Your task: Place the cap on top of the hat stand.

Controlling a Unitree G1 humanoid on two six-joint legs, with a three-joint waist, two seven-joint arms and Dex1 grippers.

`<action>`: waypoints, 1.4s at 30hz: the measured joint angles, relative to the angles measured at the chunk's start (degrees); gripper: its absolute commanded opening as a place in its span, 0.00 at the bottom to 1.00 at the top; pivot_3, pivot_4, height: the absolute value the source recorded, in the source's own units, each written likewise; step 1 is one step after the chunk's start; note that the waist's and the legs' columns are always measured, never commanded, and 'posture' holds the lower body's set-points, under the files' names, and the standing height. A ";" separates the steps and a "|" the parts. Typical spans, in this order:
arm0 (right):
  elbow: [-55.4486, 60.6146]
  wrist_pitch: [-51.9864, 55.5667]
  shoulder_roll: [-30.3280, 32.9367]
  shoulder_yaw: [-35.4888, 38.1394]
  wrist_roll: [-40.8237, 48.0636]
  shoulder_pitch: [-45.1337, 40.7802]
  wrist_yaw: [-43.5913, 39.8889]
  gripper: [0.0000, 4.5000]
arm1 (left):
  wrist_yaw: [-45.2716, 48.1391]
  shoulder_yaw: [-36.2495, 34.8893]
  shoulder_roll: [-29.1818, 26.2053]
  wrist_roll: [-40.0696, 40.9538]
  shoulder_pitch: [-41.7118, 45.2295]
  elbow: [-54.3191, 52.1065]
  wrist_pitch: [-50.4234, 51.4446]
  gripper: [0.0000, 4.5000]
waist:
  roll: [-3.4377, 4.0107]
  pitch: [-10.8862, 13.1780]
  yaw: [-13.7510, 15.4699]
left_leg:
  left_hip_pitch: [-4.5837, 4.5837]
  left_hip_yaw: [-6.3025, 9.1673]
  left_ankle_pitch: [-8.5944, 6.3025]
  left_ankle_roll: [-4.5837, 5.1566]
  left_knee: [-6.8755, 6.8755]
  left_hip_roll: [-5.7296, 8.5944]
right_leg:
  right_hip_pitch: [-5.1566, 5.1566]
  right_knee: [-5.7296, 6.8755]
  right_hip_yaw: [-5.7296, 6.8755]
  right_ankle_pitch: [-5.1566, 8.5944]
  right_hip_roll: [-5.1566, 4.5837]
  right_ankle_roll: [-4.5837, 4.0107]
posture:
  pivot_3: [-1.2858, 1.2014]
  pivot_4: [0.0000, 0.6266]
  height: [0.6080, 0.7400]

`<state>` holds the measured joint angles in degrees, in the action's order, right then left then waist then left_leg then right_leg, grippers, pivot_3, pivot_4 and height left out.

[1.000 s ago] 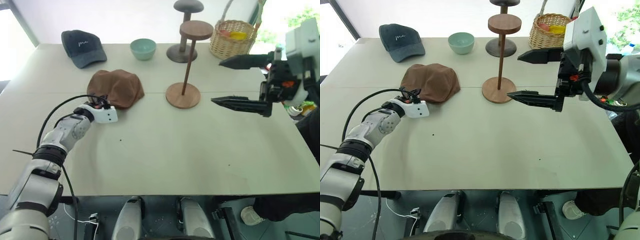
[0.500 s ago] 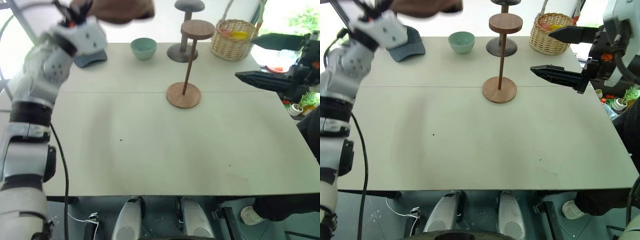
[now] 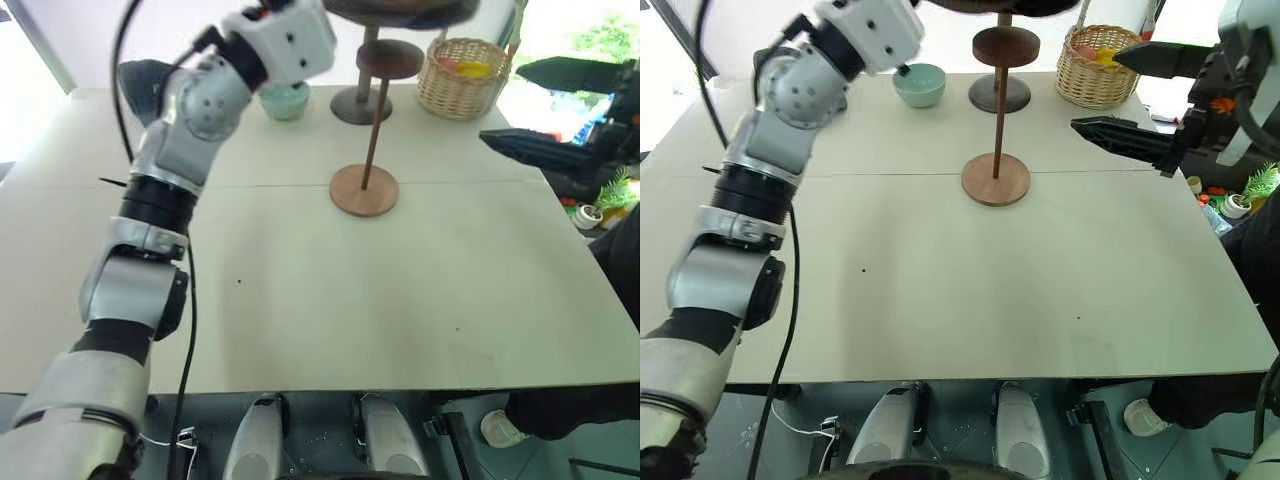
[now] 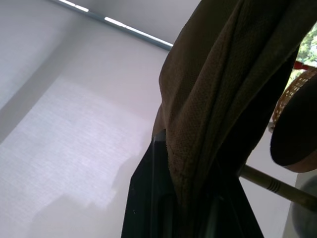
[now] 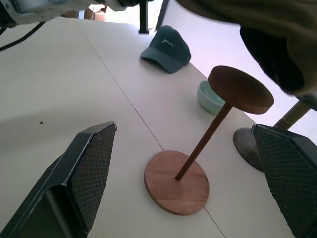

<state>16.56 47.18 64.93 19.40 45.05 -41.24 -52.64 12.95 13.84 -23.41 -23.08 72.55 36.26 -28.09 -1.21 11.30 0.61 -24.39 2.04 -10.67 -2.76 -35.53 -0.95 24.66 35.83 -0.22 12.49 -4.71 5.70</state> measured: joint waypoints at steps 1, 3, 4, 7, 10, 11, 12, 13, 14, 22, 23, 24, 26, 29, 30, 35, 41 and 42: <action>0.32 0.11 0.00 0.01 0.27 0.00 0.32 1.00 | 0.00 0.74 0.31 -0.37 -0.28 0.29 -0.22 0.01 | 0.00 0.00 -0.05 | 0.00 -0.01 -0.02 0.03 -0.03 0.00 | 0.00 0.00 -0.02 0.00 0.00 0.00 | 0.52 0.24 1.00; 1.12 0.47 0.00 0.07 0.52 0.01 1.09 1.00 | 0.00 1.31 0.59 -1.42 -1.34 0.26 -0.32 0.01 | 0.00 0.00 -0.13 | 0.01 -0.01 -0.03 0.06 -0.04 0.00 | 0.00 0.02 -0.04 0.00 0.01 0.00 | 0.52 0.24 1.00; 1.41 0.65 0.00 0.25 0.84 0.03 1.38 1.00 | 0.01 1.31 0.52 -1.54 -2.08 0.02 -0.28 0.01 | 0.00 0.00 -0.17 | 0.01 -0.01 -0.04 0.06 -0.04 0.00 | 0.00 0.05 -0.04 0.00 0.01 0.00 | 0.52 0.24 1.00; 2.38 1.20 -0.01 1.34 1.32 0.34 2.29 1.00 | 0.09 1.34 -0.44 -2.83 -4.46 -1.09 -0.21 0.01 | 0.00 0.00 -0.13 | 0.02 -0.01 -0.04 0.07 -0.05 0.00 | 0.00 0.08 -0.04 0.01 0.01 0.01 | 0.52 0.24 1.00; 2.88 1.38 -0.11 1.62 1.73 0.35 3.19 1.00 | -0.04 1.61 -0.72 -4.44 -5.39 -1.08 0.11 0.01 | 0.00 0.00 0.02 | -0.01 -0.01 -0.04 0.07 -0.13 0.00 | 0.00 0.08 -0.05 0.01 0.01 0.01 | 0.52 0.24 1.00; 3.01 1.43 -0.20 1.62 2.12 0.35 3.41 1.00 | -0.15 1.86 -0.57 -4.80 -5.41 -1.10 0.07 0.01 | 0.00 0.00 0.14 | -0.03 -0.01 -0.04 0.07 -0.16 0.00 | 0.00 0.08 -0.05 0.01 0.01 0.01 | 0.52 0.24 1.00; 3.09 1.49 -0.30 1.61 2.50 0.35 3.66 1.00 | -0.43 2.29 -0.30 -5.24 -5.47 -1.22 0.03 0.01 | 0.00 0.00 0.25 | -0.05 0.00 -0.05 0.08 -0.20 0.01 | -0.02 0.08 -0.05 0.01 0.01 0.01 | 0.52 0.24 1.00; 3.14 1.53 -0.33 1.60 2.62 0.34 3.89 1.00 | -0.65 2.69 0.03 -5.55 -5.67 -1.57 -0.04 0.01 | 0.00 0.00 0.29 | -0.07 0.00 -0.05 0.09 -0.23 0.01 | -0.03 0.07 -0.05 0.01 0.01 0.01 | 0.52 0.24 1.00; 3.17 1.54 -0.33 1.60 2.78 0.35 4.01 1.00 | -0.71 3.03 0.30 -6.00 -6.13 -2.14 -0.12 0.01 | 0.00 0.00 0.26 | -0.08 -0.01 -0.07 0.11 -0.26 0.02 | -0.03 0.07 -0.07 0.01 0.00 0.01 | 0.52 0.24 1.00; 3.19 1.45 -0.33 1.47 3.05 0.35 3.98 1.00 | 0.13 3.72 1.42 -6.34 -9.36 -5.34 0.34 0.49 | 0.01 0.00 0.01 | -0.04 -0.02 -0.12 0.20 -0.29 0.01 | -0.03 0.14 -0.10 0.01 0.02 0.01 | 0.52 0.24 1.00; 3.19 1.35 -0.33 1.45 3.04 0.35 3.93 1.00 | 0.82 3.59 1.19 -6.00 -9.39 -6.27 0.35 0.61 | 0.01 0.00 0.04 | -0.05 -0.02 -0.12 0.20 -0.30 0.01 | -0.03 0.14 -0.10 0.01 0.02 0.01 | 0.52 0.24 1.00; 3.19 1.26 -0.33 1.44 3.01 0.35 3.89 1.00 | 1.61 3.32 0.76 -5.41 -9.62 -7.45 0.42 0.72 | 0.01 0.00 0.03 | -0.04 -0.02 -0.12 0.21 -0.31 0.01 | -0.03 0.13 -0.11 0.02 0.02 0.01 | 0.52 0.24 1.00; 3.19 1.16 -0.33 1.42 2.93 0.46 3.86 1.00 | 3.36 3.11 -0.29 -4.35 -10.53 -9.52 0.97 0.95 | 0.01 0.00 0.02 | -0.03 -0.03 -0.13 0.21 -0.31 0.01 | -0.03 0.14 -0.12 0.02 0.02 0.00 | 0.52 0.24 1.00; 3.23 0.90 -0.33 1.32 2.62 1.16 3.75 1.00 | 6.99 2.50 -1.72 -1.88 -12.74 -12.33 3.04 0.95 | 0.01 0.00 0.00 | -0.03 -0.03 -0.13 0.21 -0.33 0.01 | -0.03 0.16 -0.12 0.02 0.02 0.00 | 0.52 0.24 1.00; 3.28 0.77 -0.33 1.27 2.50 1.47 3.67 1.00 | 8.29 2.16 -2.32 -0.83 -13.30 -13.17 3.91 0.95 | 0.01 0.00 0.01 | -0.04 -0.03 -0.13 0.21 -0.34 0.01 | -0.03 0.16 -0.12 0.02 0.02 0.00 | 0.52 0.24 1.00; 3.34 0.19 -0.33 1.12 2.32 2.04 2.99 1.00 | 16.59 -1.98 -7.52 6.62 -14.84 -19.16 7.83 0.95 | 0.02 0.00 -0.05 | -0.03 -0.03 -0.16 0.28 -0.37 0.01 | -0.03 0.17 -0.13 0.03 0.02 0.00 | 0.52 0.24 1.00; 3.54 -2.92 0.08 -1.26 -1.33 4.35 0.56 1.00 | 37.13 -7.38 -14.13 28.93 -20.34 -29.88 23.71 0.95 | 0.03 0.00 -0.27 | -0.03 -0.05 -0.17 0.29 -0.43 0.00 | -0.04 0.19 -0.14 0.13 0.04 -0.19 | 0.52 0.24 1.00; 3.56 -3.72 0.08 -2.03 -2.29 4.55 0.42 1.00 | 40.72 -8.23 -16.00 32.76 -20.53 -30.89 28.43 0.95 | 0.04 0.00 -0.36 | -0.04 -0.04 -0.17 0.29 -0.45 0.00 | -0.04 0.19 -0.14 0.14 0.04 -0.20 | 0.52 0.24 1.00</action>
<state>20.12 43.46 65.00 17.38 42.76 -36.69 -52.22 53.67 5.61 -39.41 9.67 52.02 5.37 0.34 -1.18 11.30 0.25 -24.43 1.99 -10.85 -2.47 -35.98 -0.96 24.63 36.02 -0.36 12.63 -4.66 5.51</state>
